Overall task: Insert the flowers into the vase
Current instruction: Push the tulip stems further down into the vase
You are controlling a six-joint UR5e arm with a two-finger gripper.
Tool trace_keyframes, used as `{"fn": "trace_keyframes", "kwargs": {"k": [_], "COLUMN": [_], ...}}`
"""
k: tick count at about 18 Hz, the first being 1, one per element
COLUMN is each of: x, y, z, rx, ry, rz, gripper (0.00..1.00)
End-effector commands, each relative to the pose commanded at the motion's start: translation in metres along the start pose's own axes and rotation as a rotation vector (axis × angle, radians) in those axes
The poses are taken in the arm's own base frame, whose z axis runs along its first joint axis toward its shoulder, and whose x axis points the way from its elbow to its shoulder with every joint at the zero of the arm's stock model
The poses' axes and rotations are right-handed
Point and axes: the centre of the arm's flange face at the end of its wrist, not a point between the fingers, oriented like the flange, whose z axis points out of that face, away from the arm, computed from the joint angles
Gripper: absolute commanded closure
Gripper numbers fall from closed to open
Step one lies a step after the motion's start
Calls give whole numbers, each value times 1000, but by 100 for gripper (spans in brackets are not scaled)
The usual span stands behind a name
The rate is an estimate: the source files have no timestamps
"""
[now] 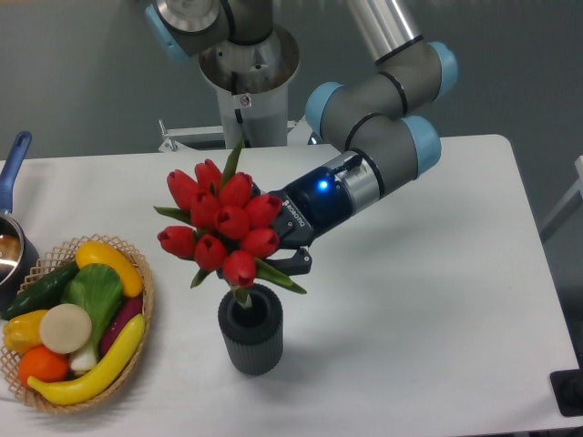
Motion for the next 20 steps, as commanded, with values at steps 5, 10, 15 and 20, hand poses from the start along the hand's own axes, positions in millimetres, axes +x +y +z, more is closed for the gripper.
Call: {"fn": "trace_keyframes", "kwargs": {"k": [5, 10, 15, 20], "x": [-10, -21, -26, -23], "y": [21, 39, 55, 69], "z": [-5, -8, -8, -8], "rx": [1, -11, -24, -28], "ry": [-9, -16, -18, -19], "rz": [-12, -18, -30, -58], "gripper": [67, 67, 66, 66]}}
